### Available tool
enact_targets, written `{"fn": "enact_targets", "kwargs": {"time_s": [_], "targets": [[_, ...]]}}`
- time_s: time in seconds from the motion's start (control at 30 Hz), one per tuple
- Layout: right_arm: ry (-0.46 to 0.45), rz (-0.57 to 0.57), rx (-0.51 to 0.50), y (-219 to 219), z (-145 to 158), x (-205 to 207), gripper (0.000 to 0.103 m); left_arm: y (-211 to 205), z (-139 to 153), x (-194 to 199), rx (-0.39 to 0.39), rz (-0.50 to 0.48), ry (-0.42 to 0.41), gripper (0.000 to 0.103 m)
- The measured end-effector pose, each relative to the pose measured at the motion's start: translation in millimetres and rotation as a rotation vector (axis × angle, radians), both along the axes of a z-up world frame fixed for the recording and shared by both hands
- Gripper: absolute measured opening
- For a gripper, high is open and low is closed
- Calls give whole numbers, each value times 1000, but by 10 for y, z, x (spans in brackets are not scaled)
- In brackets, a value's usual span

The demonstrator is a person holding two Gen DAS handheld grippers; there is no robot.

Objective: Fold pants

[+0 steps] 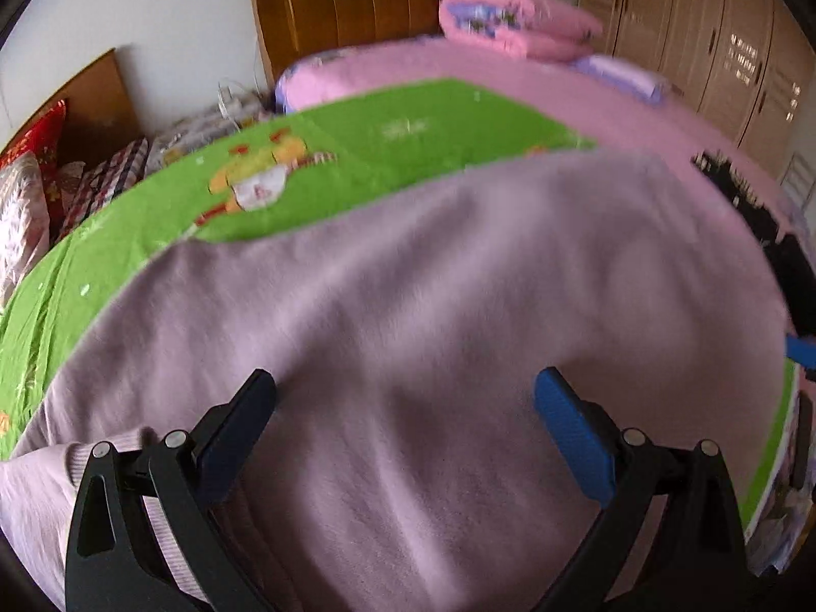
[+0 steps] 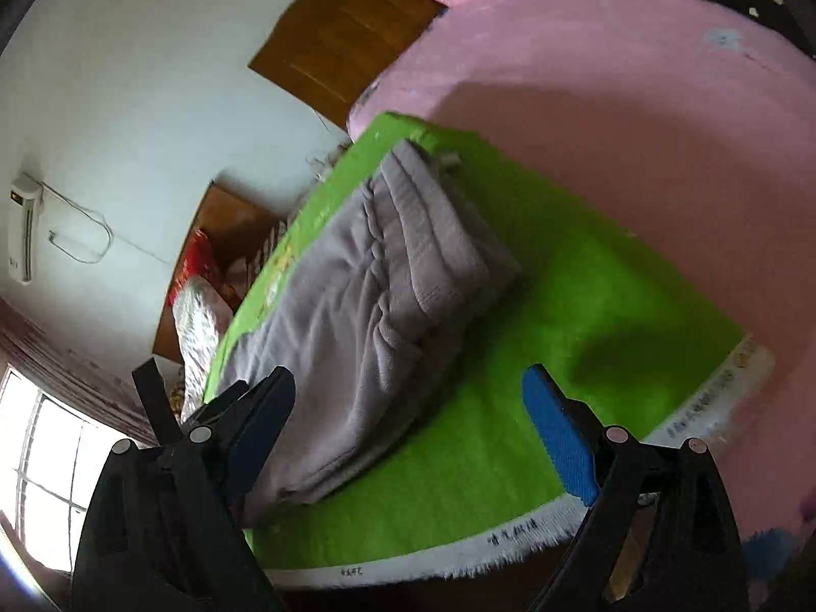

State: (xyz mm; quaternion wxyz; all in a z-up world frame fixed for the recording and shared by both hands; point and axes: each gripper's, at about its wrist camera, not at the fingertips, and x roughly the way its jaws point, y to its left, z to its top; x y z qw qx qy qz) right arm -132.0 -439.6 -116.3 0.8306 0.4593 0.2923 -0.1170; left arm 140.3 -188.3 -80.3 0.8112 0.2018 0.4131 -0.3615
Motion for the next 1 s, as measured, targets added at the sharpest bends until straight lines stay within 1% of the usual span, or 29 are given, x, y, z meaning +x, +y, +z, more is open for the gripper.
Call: {"fn": "enact_targets", "kwargs": {"time_s": [0.07,0.17,0.23,0.27,0.33,0.4,0.43,0.47,0.5,0.53,0.57,0.63,0.67,0.73,0.8,0.83,0.9,1.0], "targets": [[15,25,-2,9,-19,116,88,27,-6,23,-8,5,24,102],[64,69,-28,45,-16,370,90,69,-38,78,-27,7,50,102],[74,93,0,33,-3,491,91,70,-48,85,-25,6,47,102],[68,98,17,28,-4,532,99,86,-46,104,-26,5,48,102],[44,86,47,-13,-21,586,99,96,-48,114,-30,5,53,102],[-16,39,86,-74,-33,513,99,96,-51,109,-34,5,57,102],[-50,13,96,-87,-38,447,97,97,-52,110,-34,5,58,102],[-46,11,87,-84,-42,425,93,101,-47,105,-34,5,58,102],[-21,9,57,-61,-40,418,90,100,-47,107,-35,5,58,102],[-3,-24,32,-54,-37,395,84,96,-51,108,-32,4,57,102],[5,-56,11,-57,-42,384,81,94,-48,106,-33,5,58,102],[10,-70,-15,-56,-39,438,82,94,-52,108,-32,5,57,102],[24,-60,-27,-49,-26,487,88,97,-41,106,-31,4,57,102],[66,-13,-54,-32,19,608,93,102,-46,108,-31,4,56,102],[84,-10,-47,-68,16,605,93,101,-46,110,-32,3,57,102],[78,-26,-20,-108,9,596,93,103,-47,111,-31,4,57,102],[70,-40,0,-124,-2,586,93,104,-48,111,-32,3,57,102],[148,59,-77,20,47,633,93,107,-48,113,-33,2,57,102]]}}
